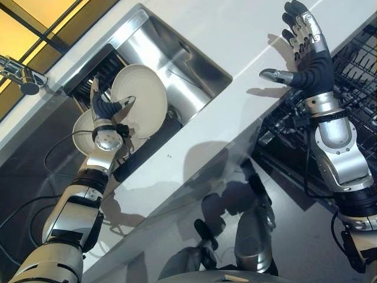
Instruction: Pick up plates and place into dishwasher.
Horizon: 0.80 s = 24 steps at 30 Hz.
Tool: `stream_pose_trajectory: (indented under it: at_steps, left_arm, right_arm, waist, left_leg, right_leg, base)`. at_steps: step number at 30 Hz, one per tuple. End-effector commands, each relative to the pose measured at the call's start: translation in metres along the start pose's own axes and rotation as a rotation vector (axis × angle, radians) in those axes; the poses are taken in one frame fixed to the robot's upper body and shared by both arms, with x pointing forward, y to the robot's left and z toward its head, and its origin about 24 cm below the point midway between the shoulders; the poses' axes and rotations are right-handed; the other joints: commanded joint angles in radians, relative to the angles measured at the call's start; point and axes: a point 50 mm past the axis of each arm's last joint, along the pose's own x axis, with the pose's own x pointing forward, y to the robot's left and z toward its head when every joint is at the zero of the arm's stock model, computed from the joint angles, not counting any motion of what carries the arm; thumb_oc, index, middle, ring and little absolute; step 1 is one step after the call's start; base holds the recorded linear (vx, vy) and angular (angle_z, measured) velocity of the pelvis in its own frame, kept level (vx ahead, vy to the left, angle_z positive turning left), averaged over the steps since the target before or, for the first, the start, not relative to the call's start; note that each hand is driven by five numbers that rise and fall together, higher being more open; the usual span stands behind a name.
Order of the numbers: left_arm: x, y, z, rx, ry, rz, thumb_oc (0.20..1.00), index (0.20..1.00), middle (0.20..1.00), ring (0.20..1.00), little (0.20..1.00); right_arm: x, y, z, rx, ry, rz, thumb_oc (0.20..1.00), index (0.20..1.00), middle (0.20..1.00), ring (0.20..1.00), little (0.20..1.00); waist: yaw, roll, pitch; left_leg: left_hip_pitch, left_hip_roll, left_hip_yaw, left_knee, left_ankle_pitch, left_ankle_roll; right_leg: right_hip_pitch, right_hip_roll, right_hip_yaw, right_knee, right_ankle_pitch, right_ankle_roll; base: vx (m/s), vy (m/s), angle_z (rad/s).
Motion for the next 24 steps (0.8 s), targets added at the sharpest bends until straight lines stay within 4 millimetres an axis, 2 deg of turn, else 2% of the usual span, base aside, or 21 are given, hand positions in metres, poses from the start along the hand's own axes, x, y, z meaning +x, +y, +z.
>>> stream_pose_trajectory:
  at_steps: [1, 6, 11, 17, 24]
  left_arm:
    - [0.004, 0.014, -0.012, -0.130, 0.085, 0.003, 1.000, 1.000, 1.000, 1.000, 1.000]
    - [-0.013, -0.014, -0.035, -0.211, 0.240, -0.275, 1.000, 1.000, 1.000, 1.000, 1.000]
    - [-0.024, -0.018, -0.056, -0.211, 0.386, -0.406, 1.000, 1.000, 1.000, 1.000, 1.000]
    - [-0.027, -0.009, -0.069, -0.213, 0.470, -0.408, 1.000, 1.000, 1.000, 1.000, 1.000]
    - [-0.028, -0.008, -0.071, -0.240, 0.480, -0.400, 1.000, 1.000, 1.000, 1.000, 1.000]
  right_arm:
    - [-0.039, -0.012, -0.055, -0.049, 0.341, -0.015, 1.000, 1.000, 1.000, 1.000, 1.000]
    - [-0.035, -0.013, -0.052, -0.059, 0.336, -0.006, 1.000, 1.000, 1.000, 1.000, 1.000]
    - [-0.029, -0.013, -0.047, -0.073, 0.327, 0.005, 1.000, 1.000, 1.000, 1.000, 1.000]
    - [-0.031, -0.018, -0.046, -0.079, 0.322, 0.011, 1.000, 1.000, 1.000, 1.000, 1.000]
    - [-0.033, -0.021, -0.045, -0.084, 0.325, 0.018, 1.000, 1.000, 1.000, 1.000, 1.000]
  waist:
    - [-0.014, -0.005, 0.029]
    - [-0.021, 0.004, 0.038]
    - [-0.028, 0.014, 0.048]
    - [-0.033, 0.019, 0.049]
    - [-0.033, 0.021, 0.039]
  left_leg:
    - [-0.166, -0.026, -0.064, 0.203, -0.052, -0.018]
    - [-0.167, -0.029, -0.063, 0.205, -0.049, -0.017]
    - [-0.162, -0.033, -0.060, 0.198, -0.045, -0.014]
    - [-0.154, -0.033, -0.060, 0.193, -0.042, -0.014]
    - [-0.141, -0.033, -0.059, 0.190, -0.040, -0.017]
  right_leg:
    - [-0.100, -0.023, -0.002, 0.218, -0.120, -0.064]
    - [-0.103, -0.020, 0.004, 0.219, -0.116, -0.062]
    - [-0.095, -0.020, 0.005, 0.209, -0.111, -0.062]
    - [-0.082, -0.022, 0.001, 0.202, -0.112, -0.061]
    - [-0.064, -0.029, -0.009, 0.193, -0.115, -0.060]
  base:
    - [0.00, 0.000, 0.00]
    - [0.01, 0.026, -0.01]
    - [0.00, 0.020, -0.02]
    - [0.00, 0.000, 0.00]
    - [0.00, 0.000, 0.00]
